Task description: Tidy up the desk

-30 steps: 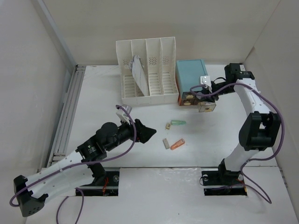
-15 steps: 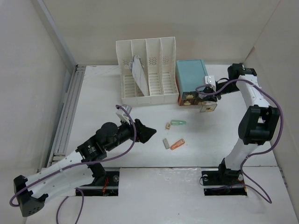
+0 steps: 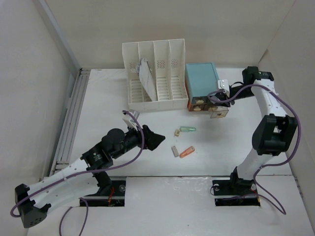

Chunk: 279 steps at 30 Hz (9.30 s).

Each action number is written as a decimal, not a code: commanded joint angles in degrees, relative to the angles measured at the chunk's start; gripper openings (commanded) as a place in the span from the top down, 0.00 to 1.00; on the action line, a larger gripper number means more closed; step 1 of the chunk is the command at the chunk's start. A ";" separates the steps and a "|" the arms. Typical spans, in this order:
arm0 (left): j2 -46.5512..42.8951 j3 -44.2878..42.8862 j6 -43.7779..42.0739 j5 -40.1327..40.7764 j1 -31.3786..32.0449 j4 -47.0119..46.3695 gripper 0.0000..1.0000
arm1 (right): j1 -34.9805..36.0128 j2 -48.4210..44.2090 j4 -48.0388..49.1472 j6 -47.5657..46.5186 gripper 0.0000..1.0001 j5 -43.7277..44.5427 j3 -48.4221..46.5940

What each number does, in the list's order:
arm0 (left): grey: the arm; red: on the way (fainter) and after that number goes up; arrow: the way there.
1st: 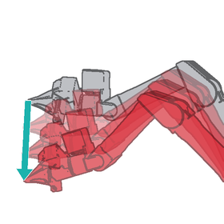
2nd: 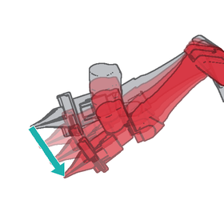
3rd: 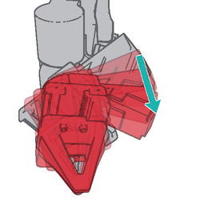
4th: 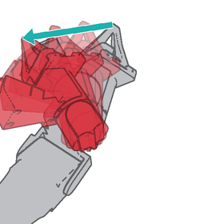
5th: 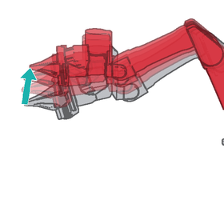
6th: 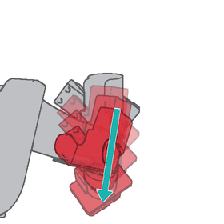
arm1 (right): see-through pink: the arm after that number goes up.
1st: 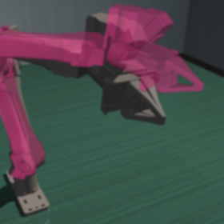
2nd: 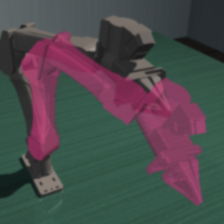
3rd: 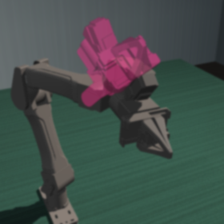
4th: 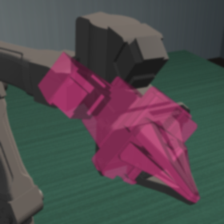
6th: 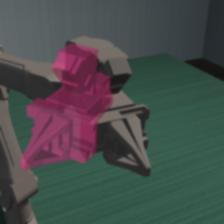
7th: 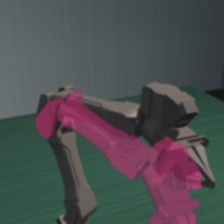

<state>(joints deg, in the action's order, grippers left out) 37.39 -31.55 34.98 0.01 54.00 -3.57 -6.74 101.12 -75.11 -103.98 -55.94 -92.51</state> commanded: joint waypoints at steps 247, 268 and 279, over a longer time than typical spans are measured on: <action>19.23 -9.07 11.50 39.45 16.40 1.27 0.38 | 19.64 -29.13 34.56 48.86 0.43 12.58 27.19; -2.76 5.36 27.59 37.17 17.46 17.54 0.27 | 44.44 -2.25 47.16 75.15 0.12 47.42 20.18; -3.37 5.36 28.12 36.64 17.46 17.64 0.27 | 44.45 -0.05 47.78 80.25 0.10 46.63 21.49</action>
<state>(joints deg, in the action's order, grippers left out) 34.70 -26.65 62.50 36.45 71.20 14.02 37.21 100.90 -29.39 -26.02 -9.93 -70.67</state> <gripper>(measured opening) 0.728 0.898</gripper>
